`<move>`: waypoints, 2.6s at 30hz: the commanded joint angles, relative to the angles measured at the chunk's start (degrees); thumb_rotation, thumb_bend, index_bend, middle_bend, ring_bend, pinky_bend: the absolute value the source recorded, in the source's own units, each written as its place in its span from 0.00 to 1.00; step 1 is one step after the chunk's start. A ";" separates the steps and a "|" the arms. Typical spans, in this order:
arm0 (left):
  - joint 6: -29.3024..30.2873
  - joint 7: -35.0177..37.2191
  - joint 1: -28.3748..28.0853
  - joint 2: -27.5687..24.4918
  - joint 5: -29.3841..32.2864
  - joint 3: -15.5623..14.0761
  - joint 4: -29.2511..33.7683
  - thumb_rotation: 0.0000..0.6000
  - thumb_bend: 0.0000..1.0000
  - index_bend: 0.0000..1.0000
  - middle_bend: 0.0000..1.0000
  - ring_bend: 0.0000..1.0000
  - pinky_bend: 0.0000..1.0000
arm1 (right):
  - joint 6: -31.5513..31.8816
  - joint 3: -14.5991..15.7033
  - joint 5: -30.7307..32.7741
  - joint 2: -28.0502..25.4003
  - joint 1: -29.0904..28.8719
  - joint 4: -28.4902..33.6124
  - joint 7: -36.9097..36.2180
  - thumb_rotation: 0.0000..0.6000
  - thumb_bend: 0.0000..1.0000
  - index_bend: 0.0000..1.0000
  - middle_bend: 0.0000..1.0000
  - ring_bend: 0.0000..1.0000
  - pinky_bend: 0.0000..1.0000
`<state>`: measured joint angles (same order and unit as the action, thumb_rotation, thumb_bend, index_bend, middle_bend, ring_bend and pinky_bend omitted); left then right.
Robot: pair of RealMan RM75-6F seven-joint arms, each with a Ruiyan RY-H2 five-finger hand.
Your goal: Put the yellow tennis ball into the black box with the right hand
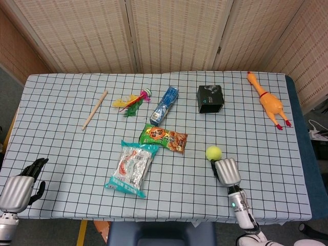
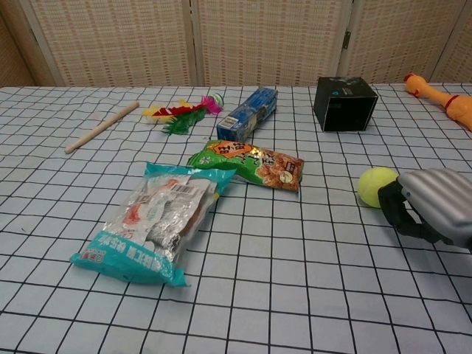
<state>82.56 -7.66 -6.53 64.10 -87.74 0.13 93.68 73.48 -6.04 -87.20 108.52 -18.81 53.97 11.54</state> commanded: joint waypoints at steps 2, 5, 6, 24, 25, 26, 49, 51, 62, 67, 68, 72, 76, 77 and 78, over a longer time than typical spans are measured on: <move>-0.09 0.06 -0.02 -0.01 -0.10 -0.11 0.02 1.00 0.55 0.13 0.12 0.24 0.62 | -1.08 -0.76 0.70 2.16 -1.64 -4.43 -1.70 1.00 0.95 0.92 0.83 0.83 1.00; -0.31 -0.34 -0.09 -0.09 -0.16 -0.24 0.18 1.00 0.55 0.13 0.12 0.24 0.62 | -1.87 -1.30 1.03 3.58 -2.94 -7.94 -2.96 1.00 0.95 0.92 0.83 0.83 1.00; -0.34 -0.47 -0.12 -0.09 -0.26 -0.28 0.27 1.00 0.55 0.13 0.12 0.24 0.62 | -2.14 -1.51 1.16 4.04 -3.39 -9.00 -3.45 1.00 0.95 0.92 0.83 0.83 1.00; -0.37 -0.36 -0.18 -0.14 -0.41 -0.39 0.18 1.00 0.55 0.13 0.12 0.24 0.62 | -7.06 -3.71 3.31 11.00 -10.33 -25.57 -10.05 1.00 0.95 0.92 0.83 0.83 1.00; -0.44 -0.29 -0.20 -0.12 -0.38 -0.40 0.15 1.00 0.55 0.13 0.12 0.24 0.62 | -7.40 -3.73 3.39 11.36 -10.77 -26.68 -10.24 1.00 0.95 0.92 0.83 0.83 1.00; -0.62 -0.30 -0.25 -0.09 -0.30 -0.43 0.07 1.00 0.55 0.13 0.12 0.24 0.62 | -7.89 -3.95 3.58 11.61 -11.35 -27.68 -10.34 1.00 0.95 0.92 0.83 0.83 1.00; -3.38 -2.39 -1.43 1.43 1.72 -0.22 -1.61 1.00 0.55 0.13 0.12 0.24 0.62 | -17.03 -7.55 7.64 14.44 -22.70 -40.13 -13.46 1.00 0.95 0.92 0.83 0.83 1.00; -3.38 -2.51 -1.46 1.47 1.69 -0.25 -1.57 1.00 0.55 0.13 0.12 0.24 0.62 | -18.11 -7.72 7.99 14.48 -23.32 -41.01 -13.81 1.00 0.95 0.92 0.83 0.83 1.00; -3.37 -2.15 -1.57 1.65 2.00 -0.08 -1.90 1.00 0.55 0.13 0.12 0.24 0.62 | -23.25 -8.28 9.35 14.98 -27.50 -45.28 -14.66 1.00 0.95 0.92 0.83 0.83 1.00; -4.50 -1.57 -1.97 2.00 3.13 0.18 -2.76 1.00 0.55 0.13 0.12 0.24 0.62 | -24.80 -8.65 10.06 14.62 -28.85 -46.68 -13.81 1.00 0.95 0.92 0.83 0.81 1.00; -4.74 -1.52 -2.06 2.08 3.37 0.23 -2.90 1.00 0.55 0.13 0.12 0.24 0.62 | -25.17 -8.72 10.20 14.55 -29.03 -46.85 -13.61 1.00 0.95 0.92 0.83 0.80 1.00; -5.47 -1.41 -2.33 2.32 4.14 0.39 -3.35 1.00 0.55 0.13 0.12 0.24 0.62 | -26.55 -9.23 11.00 14.13 -29.62 -47.24 -13.12 1.00 0.95 0.88 0.82 0.76 1.00; -5.50 -1.54 -2.45 2.42 4.12 0.40 -3.45 1.00 0.55 0.13 0.12 0.24 0.62 | -27.60 -9.23 11.26 13.57 -30.03 -47.19 -13.85 1.00 0.95 0.78 0.73 0.67 0.97; -5.45 -1.57 -2.45 2.44 4.05 0.38 -3.47 1.00 0.55 0.13 0.12 0.24 0.62 | -27.97 -9.20 11.29 13.44 -30.11 -47.13 -14.21 1.00 0.95 0.73 0.69 0.63 0.93; -5.38 -1.61 -2.46 2.46 4.00 0.38 -3.47 1.00 0.55 0.13 0.12 0.24 0.62 | -28.56 -9.14 11.30 13.21 -30.19 -46.98 -14.94 1.00 0.95 0.70 0.65 0.59 0.88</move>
<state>77.18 -9.27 -8.98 66.55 -83.73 0.51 90.21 45.49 -15.26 -75.93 122.01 -48.86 6.85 -2.74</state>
